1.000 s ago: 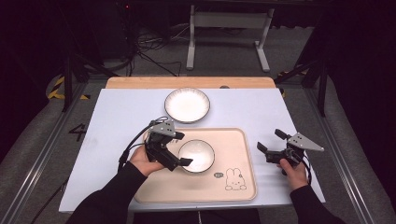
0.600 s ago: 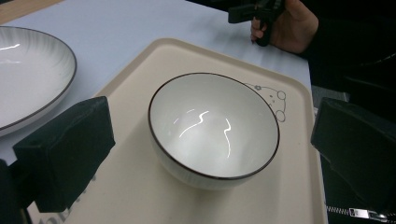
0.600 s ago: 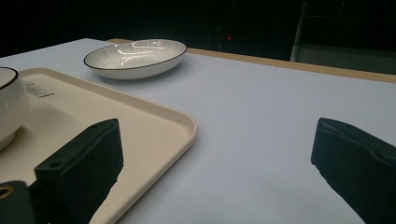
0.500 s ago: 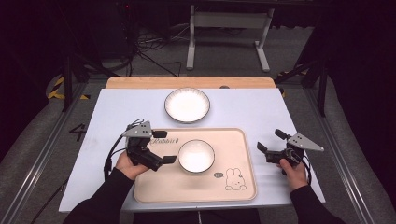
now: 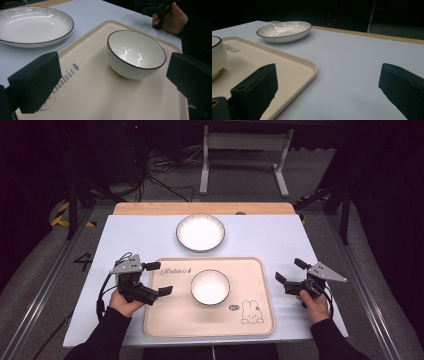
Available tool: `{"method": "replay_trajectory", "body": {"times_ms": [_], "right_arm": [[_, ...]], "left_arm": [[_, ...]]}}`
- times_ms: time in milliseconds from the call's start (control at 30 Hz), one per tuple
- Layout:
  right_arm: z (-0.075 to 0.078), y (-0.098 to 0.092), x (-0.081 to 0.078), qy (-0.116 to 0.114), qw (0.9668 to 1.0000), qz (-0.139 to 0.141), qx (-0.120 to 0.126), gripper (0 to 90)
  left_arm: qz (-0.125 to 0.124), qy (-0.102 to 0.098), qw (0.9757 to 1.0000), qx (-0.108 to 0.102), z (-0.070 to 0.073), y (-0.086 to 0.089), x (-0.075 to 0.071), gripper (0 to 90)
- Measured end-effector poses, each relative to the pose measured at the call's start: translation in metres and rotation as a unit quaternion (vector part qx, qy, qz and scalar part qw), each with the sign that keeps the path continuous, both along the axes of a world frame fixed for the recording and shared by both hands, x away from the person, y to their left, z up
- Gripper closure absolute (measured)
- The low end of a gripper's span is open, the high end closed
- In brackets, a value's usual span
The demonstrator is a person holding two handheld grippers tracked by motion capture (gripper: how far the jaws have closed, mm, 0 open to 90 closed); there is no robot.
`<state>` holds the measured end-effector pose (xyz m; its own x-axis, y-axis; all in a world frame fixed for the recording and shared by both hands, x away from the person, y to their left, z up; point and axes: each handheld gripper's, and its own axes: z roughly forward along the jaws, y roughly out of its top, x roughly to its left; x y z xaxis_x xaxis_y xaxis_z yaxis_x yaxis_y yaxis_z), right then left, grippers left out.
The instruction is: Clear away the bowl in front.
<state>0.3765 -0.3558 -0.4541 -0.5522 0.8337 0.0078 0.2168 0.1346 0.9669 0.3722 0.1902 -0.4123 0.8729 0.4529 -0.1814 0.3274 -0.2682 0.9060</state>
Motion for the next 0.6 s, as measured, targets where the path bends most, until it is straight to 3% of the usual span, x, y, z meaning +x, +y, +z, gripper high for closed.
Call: {"method": "replay_trajectory", "body": {"times_ms": [133,267,600], "right_arm": [[0.000,0.000,0.000,0.000,1.0000,0.000,0.001,2.8],[0.000,0.000,0.000,0.000,1.0000,0.000,0.001,2.8],[0.000,0.000,0.000,-0.001,1.0000,-0.001,0.002,2.8]], "left_arm": [[0.022,0.002,0.9995,-0.023,-0.006,0.012,-0.002,0.4],[0.042,-0.009,0.9978,-0.051,-0.012,0.022,-0.005,1.2],[0.072,-0.007,0.9957,-0.058,-0.031,0.042,-0.005,3.2]]}}
